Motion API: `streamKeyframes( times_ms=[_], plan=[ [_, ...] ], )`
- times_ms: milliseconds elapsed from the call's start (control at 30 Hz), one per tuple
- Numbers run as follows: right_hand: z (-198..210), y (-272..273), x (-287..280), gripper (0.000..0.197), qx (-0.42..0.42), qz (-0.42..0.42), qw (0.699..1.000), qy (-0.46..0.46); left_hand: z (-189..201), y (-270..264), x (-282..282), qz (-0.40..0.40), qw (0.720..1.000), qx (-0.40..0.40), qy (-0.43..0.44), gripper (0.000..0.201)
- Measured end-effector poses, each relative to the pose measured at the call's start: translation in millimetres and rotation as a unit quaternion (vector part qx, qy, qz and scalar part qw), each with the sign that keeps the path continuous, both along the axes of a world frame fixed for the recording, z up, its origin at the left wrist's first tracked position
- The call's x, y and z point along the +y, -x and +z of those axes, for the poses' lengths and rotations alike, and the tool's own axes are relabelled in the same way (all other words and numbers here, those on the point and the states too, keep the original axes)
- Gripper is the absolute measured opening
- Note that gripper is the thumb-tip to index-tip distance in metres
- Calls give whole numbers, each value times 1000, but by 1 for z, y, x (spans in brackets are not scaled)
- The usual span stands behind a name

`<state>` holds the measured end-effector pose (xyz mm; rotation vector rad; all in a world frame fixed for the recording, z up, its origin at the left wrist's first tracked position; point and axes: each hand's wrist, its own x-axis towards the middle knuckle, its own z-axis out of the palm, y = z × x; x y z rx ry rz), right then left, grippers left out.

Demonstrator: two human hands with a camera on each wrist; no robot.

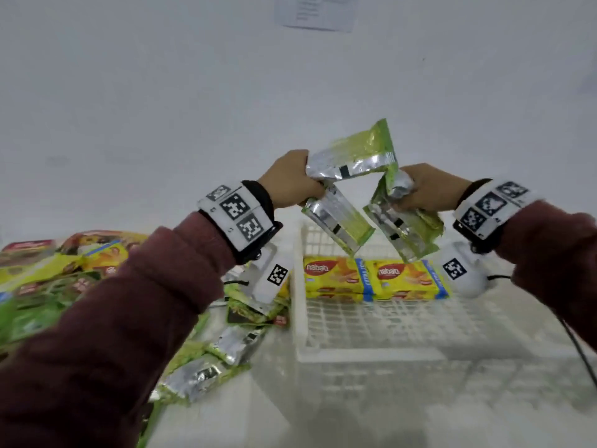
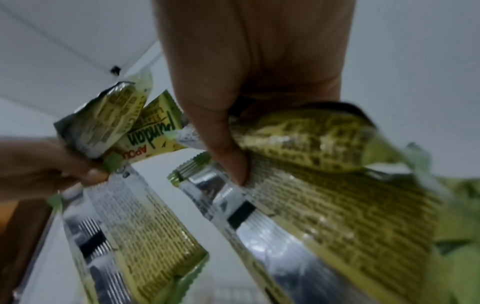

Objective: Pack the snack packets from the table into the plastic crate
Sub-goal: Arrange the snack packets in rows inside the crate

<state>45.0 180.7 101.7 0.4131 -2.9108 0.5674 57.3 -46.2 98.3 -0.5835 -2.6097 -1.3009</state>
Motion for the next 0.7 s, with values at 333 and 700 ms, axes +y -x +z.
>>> streamKeyframes(
  times_ms=[333,700],
  plan=[
    [-75,60,83,35,-38,13,986,-162,-61,74,113,74,957,-1,280,28],
    [-130,98,83,51,29,90,914,-394,-114,86,129,149,840,-8,522,55]
  ],
)
